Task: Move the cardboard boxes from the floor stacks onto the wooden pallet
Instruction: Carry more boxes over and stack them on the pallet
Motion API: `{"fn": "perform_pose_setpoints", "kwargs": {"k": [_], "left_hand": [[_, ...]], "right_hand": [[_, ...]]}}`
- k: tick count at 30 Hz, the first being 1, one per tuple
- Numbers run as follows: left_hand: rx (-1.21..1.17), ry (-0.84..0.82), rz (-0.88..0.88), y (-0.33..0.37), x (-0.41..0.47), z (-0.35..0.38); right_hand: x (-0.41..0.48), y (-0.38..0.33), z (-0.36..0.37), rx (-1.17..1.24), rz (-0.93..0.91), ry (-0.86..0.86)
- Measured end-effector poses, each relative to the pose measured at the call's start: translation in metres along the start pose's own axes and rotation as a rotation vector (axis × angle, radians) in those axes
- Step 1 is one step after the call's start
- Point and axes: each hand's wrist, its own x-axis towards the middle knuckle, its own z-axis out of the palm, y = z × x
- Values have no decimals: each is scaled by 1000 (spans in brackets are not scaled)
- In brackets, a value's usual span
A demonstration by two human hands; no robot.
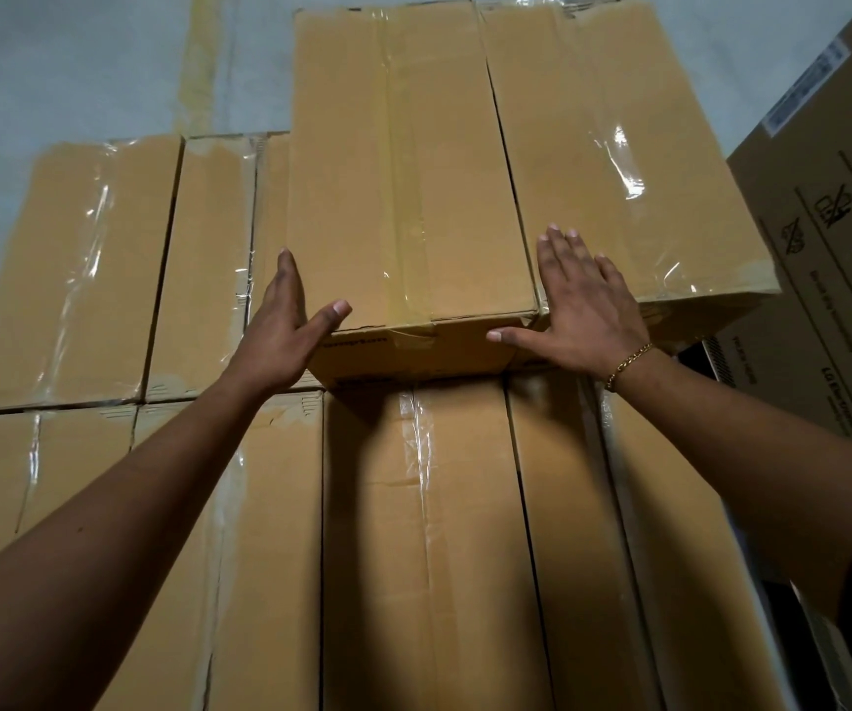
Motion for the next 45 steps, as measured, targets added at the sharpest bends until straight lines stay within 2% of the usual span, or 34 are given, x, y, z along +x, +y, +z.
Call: {"fn": "perform_pose_setpoints", "kwargs": {"k": [9, 16, 23, 32, 36, 39, 45], "left_hand": [[75, -110, -44, 22, -31, -25], [158, -203, -59, 68, -71, -72], [328, -68, 4, 137, -127, -150], [321, 87, -71, 196, -239, -267], [330, 162, -132, 191, -302, -321], [317, 240, -183, 172, -348, -360], [292, 339, -254, 103, -437, -428]], "right_hand": [[-17, -12, -35, 5, -15, -206], [-63, -34, -87, 120, -37, -373], [-102, -53, -184, 204, -48, -310], [-153, -93, -317, 273, -133, -254], [-177, -124, -360, 344, -118, -226], [-195, -161, -381, 355, -175, -207], [-236, -273, -400, 324, -303, -217]]}}
